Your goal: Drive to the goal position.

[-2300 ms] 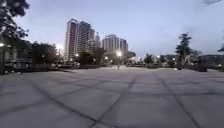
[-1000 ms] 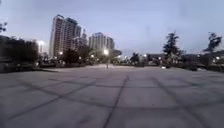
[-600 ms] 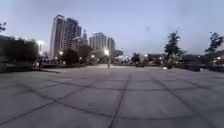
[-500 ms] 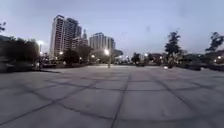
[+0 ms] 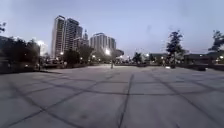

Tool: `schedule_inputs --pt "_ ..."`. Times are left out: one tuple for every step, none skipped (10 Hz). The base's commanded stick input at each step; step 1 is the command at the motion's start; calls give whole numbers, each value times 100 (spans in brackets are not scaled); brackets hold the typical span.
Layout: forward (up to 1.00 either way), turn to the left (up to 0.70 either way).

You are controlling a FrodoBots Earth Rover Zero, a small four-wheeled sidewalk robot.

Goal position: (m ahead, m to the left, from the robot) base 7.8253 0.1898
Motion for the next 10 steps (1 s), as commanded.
schedule_inputs --pt "70 0" --pt "70 0" --pt "70 0" --pt "70 0" --pt "70 0" --pt "70 0" --pt "70 0" --pt "70 0" --pt "70 -4" --pt "70 -13"
